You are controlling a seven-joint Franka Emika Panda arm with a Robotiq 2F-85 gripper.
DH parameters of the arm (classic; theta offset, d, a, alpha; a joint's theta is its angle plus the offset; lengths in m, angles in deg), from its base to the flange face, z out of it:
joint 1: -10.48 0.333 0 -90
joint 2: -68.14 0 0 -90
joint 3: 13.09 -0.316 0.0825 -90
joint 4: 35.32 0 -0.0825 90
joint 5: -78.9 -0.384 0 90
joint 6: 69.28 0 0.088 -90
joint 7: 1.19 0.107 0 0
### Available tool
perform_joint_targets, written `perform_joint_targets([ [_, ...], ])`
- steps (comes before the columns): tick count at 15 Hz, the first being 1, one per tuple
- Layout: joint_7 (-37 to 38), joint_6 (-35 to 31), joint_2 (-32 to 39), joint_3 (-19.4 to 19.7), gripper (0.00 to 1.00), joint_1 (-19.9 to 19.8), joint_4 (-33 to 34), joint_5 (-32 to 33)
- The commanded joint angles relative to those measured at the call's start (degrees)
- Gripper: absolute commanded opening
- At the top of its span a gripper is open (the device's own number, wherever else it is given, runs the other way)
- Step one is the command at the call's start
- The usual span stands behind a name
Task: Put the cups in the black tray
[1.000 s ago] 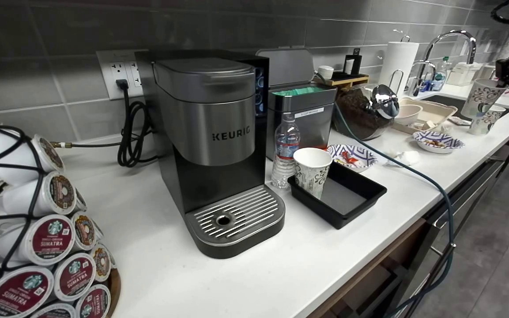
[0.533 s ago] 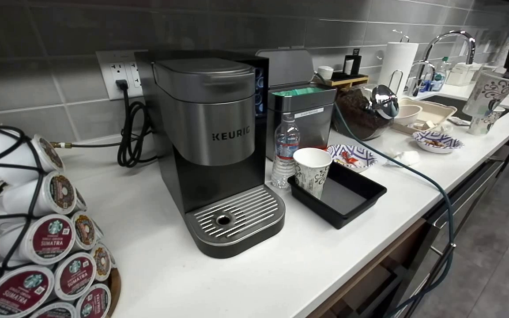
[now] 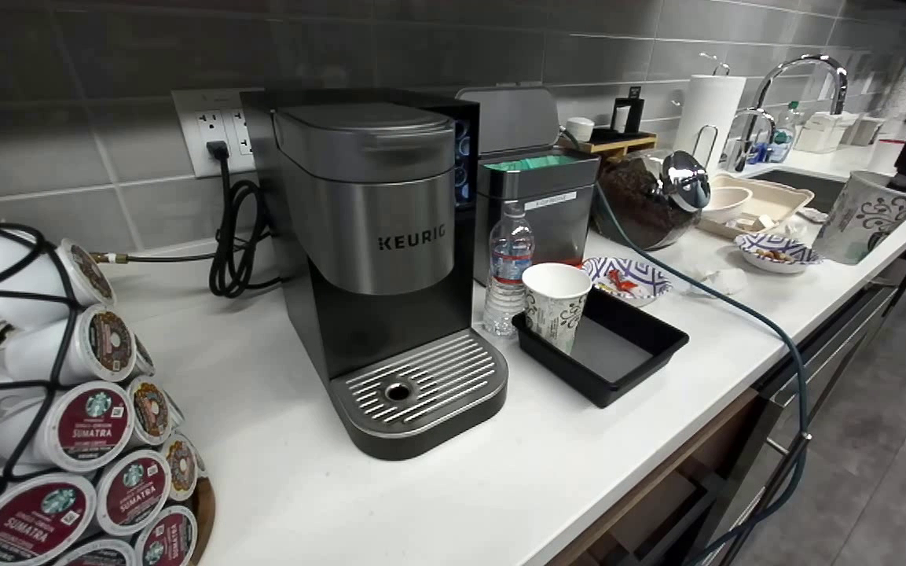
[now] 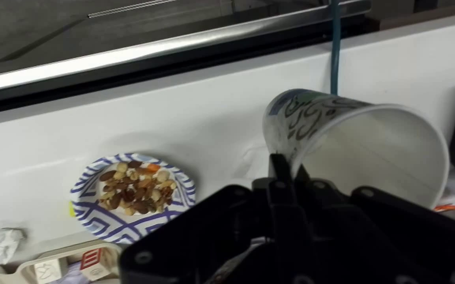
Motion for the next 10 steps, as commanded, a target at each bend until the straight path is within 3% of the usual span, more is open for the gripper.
perform_joint_targets([
  [1, -0.3, -4.5, -12.5, -0.8, 0.01, 4.0, -14.4, 2.4],
  [2, 1.5, -3.8, -15.1, -2.0, 0.01, 4.8, -16.7, 4.5],
  [3, 0.7, -2.0, -7.7, 0.7, 0.01, 5.1, -9.3, 2.9],
  [10, 1.2, -2.1, -8.4, 1.5, 0.01, 5.9, -9.6, 3.1],
])
